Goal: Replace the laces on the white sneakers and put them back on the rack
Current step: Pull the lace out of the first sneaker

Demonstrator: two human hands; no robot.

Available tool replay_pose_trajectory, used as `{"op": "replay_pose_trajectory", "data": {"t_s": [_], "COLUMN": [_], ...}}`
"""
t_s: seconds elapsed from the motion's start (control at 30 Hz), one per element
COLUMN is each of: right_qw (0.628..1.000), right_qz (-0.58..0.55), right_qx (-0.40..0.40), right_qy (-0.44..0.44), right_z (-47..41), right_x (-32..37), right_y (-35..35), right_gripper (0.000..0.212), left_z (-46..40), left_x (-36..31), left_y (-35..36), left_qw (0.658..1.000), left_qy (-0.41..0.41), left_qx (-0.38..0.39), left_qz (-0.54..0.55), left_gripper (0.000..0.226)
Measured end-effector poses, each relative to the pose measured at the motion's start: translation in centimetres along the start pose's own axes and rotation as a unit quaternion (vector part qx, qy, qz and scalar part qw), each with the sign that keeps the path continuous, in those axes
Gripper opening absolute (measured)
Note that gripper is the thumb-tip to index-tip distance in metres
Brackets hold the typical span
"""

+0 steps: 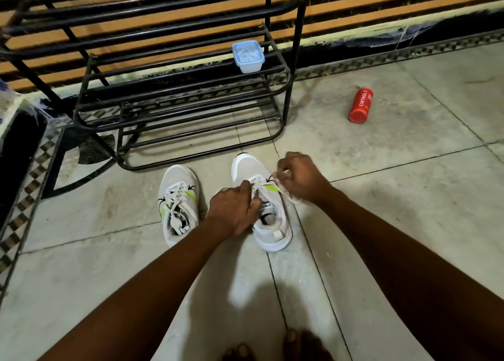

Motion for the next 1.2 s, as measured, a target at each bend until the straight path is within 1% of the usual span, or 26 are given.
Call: {"op": "replay_pose_trajectory", "data": {"t_s": [0.03, 0.07, 0.13, 0.2, 0.27, 0.33, 0.4, 0.47, 0.57, 0.63, 0.7, 0.77, 0.83, 0.87, 0.9, 0.93, 0.97, 1.03, 1.07, 1.1, 1.17, 1.2], "right_qw": [0.999, 0.997, 0.994, 0.991, 0.991, 0.992, 0.992, 0.994, 0.992, 0.989, 0.986, 0.983, 0.983, 0.984, 0.985, 0.986, 0.987, 0.986, 0.984, 0.981, 0.978, 0.977], "right_qz": [-0.022, -0.034, -0.043, -0.051, -0.044, -0.038, -0.045, -0.051, -0.068, -0.083, -0.106, -0.132, -0.134, -0.123, -0.114, -0.108, -0.100, -0.092, -0.092, -0.090, -0.078, -0.073], "right_qx": [-0.026, -0.035, -0.014, 0.004, -0.015, -0.060, -0.083, -0.073, -0.087, -0.110, -0.111, -0.099, -0.082, -0.076, -0.071, -0.069, -0.069, -0.077, -0.086, -0.095, -0.108, -0.111], "right_qy": [0.037, 0.067, 0.099, 0.121, 0.123, 0.105, 0.085, 0.063, 0.067, 0.062, 0.059, 0.075, 0.097, 0.105, 0.108, 0.108, 0.107, 0.115, 0.127, 0.140, 0.162, 0.168], "right_z": [0.1, 0.4, 1.3, 2.7, 4.1, 5.0, 5.5, 5.5, 5.0, 5.1, 5.7, 6.0, 6.1, 5.9, 5.9, 6.0, 6.2, 6.3, 6.4, 6.4, 6.4, 6.3], "right_x": [-0.7, -1.2, -2.0, -1.6, -0.5, 0.8, 1.7, 2.3, 2.4, 2.4, 2.4, 2.2, 1.9, 1.9, 1.9, 1.8, 2.0, 2.2, 2.4, 2.6, 3.3, 3.6], "right_y": [-0.4, -0.6, -0.4, 0.4, 1.2, 1.8, 2.6, 3.6, 4.3, 4.8, 5.4, 6.2, 6.8, 7.0, 7.1, 7.2, 7.1, 7.1, 7.1, 7.2, 7.4, 7.5], "right_gripper": [0.016, 0.016, 0.012, 0.013, 0.019, 0.021, 0.024, 0.030, 0.029, 0.026, 0.030, 0.038, 0.042, 0.044, 0.045, 0.045, 0.046, 0.048, 0.049, 0.048, 0.044, 0.043], "left_z": [-0.2, -0.4, -0.7, -0.9, -1.3, -2.1, -3.2, -4.2, -5.2, -5.4, -5.5, -5.3, -5.0, -4.9, -4.9, -4.9, -5.0, -5.3, -5.5, -5.6, -5.7, -5.7], "left_x": [0.0, 0.0, 0.1, 0.3, 0.7, 1.1, 1.1, 1.1, 1.3, 1.5, 1.4, 0.7, 0.5, 0.6, 0.8, 1.1, 1.2, 1.0, 0.9, 0.8, 0.5, 0.6], "left_y": [-0.1, -0.2, -0.3, -0.5, -0.6, -0.4, -0.2, -0.1, -0.2, -0.3, -0.4, -0.6, -0.5, -0.4, -0.1, 0.1, 0.1, 0.1, 0.0, -0.2, -0.7, -0.8], "left_qw": [1.000, 1.000, 0.999, 0.999, 0.995, 0.986, 0.980, 0.979, 0.983, 0.987, 0.991, 0.990, 0.994, 0.997, 0.998, 0.991, 0.974, 0.917, 0.887, 0.854, 0.787, 0.771], "left_qy": [-0.006, -0.009, -0.014, -0.012, -0.017, -0.024, -0.014, 0.010, 0.034, 0.069, 0.111, 0.143, 0.108, 0.075, 0.022, -0.040, -0.107, -0.212, -0.244, -0.266, -0.272, -0.259], "left_qx": [0.013, 0.024, 0.034, 0.019, -0.021, -0.055, -0.057, -0.043, -0.010, 0.008, 0.011, -0.003, -0.017, -0.034, -0.050, -0.066, -0.080, -0.089, -0.085, -0.072, -0.027, -0.005], "left_qz": [0.006, 0.014, 0.025, 0.042, 0.095, 0.155, 0.188, 0.200, 0.179, 0.143, 0.074, 0.004, -0.006, 0.008, 0.044, 0.108, 0.184, 0.327, 0.383, 0.441, 0.554, 0.581], "left_gripper": [0.047, 0.051, 0.057, 0.056, 0.049, 0.043, 0.031, 0.017, 0.007, 0.008, 0.009, 0.016, 0.022, 0.023, 0.024, 0.024, 0.022, 0.017, 0.017, 0.016, 0.015, 0.018]}}
Point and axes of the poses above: each hand's wrist, its own z-axis away from the middle knuckle, its own y-axis out of the palm, x = y × z, the point moved 1 cm from there along -z, towards the middle knuckle, and after that the axes turned 2 degrees about -y, right-handed, at the moved point
